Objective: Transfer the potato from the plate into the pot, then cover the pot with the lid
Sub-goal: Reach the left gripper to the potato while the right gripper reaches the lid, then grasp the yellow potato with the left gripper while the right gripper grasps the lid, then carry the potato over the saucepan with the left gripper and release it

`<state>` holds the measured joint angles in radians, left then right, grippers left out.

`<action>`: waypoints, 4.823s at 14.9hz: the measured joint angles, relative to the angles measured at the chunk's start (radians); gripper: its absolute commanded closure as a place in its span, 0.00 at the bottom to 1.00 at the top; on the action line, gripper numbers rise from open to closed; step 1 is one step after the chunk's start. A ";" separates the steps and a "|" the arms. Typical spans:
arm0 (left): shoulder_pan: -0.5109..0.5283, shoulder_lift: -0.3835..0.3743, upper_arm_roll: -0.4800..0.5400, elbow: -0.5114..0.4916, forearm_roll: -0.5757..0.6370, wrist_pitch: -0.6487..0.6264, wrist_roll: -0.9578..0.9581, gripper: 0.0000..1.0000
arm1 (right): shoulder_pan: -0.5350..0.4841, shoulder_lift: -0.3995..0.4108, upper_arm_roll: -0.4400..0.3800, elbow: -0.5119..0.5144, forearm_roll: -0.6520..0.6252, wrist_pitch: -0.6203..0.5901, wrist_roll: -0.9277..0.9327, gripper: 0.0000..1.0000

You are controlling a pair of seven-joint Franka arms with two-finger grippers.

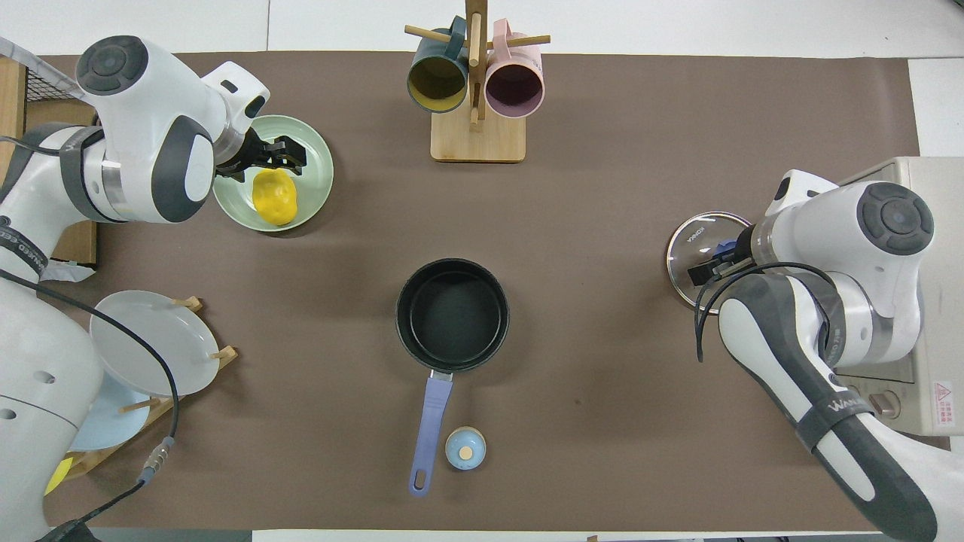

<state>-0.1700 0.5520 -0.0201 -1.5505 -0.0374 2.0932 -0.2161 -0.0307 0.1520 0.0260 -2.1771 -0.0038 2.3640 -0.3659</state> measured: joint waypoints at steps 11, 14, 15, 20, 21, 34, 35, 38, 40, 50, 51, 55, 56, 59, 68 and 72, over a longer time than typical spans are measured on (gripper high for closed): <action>0.000 -0.009 0.004 -0.036 0.016 0.029 -0.012 1.00 | -0.011 0.018 0.005 0.001 0.001 0.009 0.103 0.31; 0.000 -0.015 0.004 -0.034 0.016 0.031 -0.012 1.00 | -0.010 0.017 0.006 0.004 0.001 0.001 0.103 0.57; 0.000 -0.020 0.004 -0.025 0.016 0.027 -0.012 1.00 | -0.010 0.017 0.006 0.005 0.001 -0.005 0.103 0.65; -0.020 -0.163 -0.006 0.042 0.011 -0.200 -0.024 1.00 | 0.014 0.018 0.007 0.033 0.001 -0.066 0.103 1.00; -0.030 -0.215 -0.008 0.044 0.011 -0.265 -0.040 1.00 | 0.025 0.018 0.008 0.056 0.001 -0.107 0.103 1.00; -0.475 -0.471 -0.027 -0.325 -0.017 -0.096 -0.368 1.00 | 0.038 -0.089 0.047 0.560 0.001 -0.795 0.104 1.00; -0.503 -0.466 -0.027 -0.357 -0.017 -0.054 -0.371 1.00 | 0.038 -0.100 0.048 0.560 0.001 -0.812 0.111 1.00; -0.535 -0.445 -0.027 -0.433 -0.017 0.058 -0.359 1.00 | 0.038 -0.104 0.053 0.551 0.001 -0.823 0.131 1.00; -0.534 -0.435 -0.020 -0.455 -0.017 0.079 -0.294 1.00 | 0.038 -0.103 0.055 0.542 0.001 -0.823 0.134 1.00; -0.546 -0.305 -0.018 -0.485 -0.017 0.208 -0.226 1.00 | 0.037 -0.103 0.055 0.534 0.001 -0.822 0.134 1.00; -0.547 -0.303 -0.018 -0.494 -0.017 0.215 -0.224 1.00 | 0.037 -0.103 0.055 0.534 0.001 -0.822 0.134 1.00; -0.547 -0.305 -0.018 -0.530 -0.017 0.252 -0.221 1.00 | 0.038 -0.103 0.055 0.534 0.001 -0.822 0.134 1.00; -0.547 -0.309 -0.018 -0.536 -0.017 0.262 -0.221 0.84 | 0.038 -0.103 0.055 0.534 0.001 -0.822 0.134 1.00; -0.547 -0.315 -0.018 -0.548 -0.017 0.278 -0.221 0.00 | 0.038 -0.103 0.055 0.532 0.001 -0.812 0.134 1.00; -0.519 -0.401 0.003 -0.471 -0.018 0.116 -0.221 0.00 | 0.038 -0.105 0.055 0.501 0.001 -0.761 0.135 1.00; -0.439 -0.441 0.007 -0.310 -0.029 -0.098 -0.221 0.00 | 0.071 -0.105 0.062 0.489 0.002 -0.719 0.208 1.00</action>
<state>-0.6085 0.1115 -0.0131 -1.8608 -0.0669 1.9954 -0.4370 0.0401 0.0467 0.0883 -1.6883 -0.0015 1.6455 -0.1576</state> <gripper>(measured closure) 0.000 0.348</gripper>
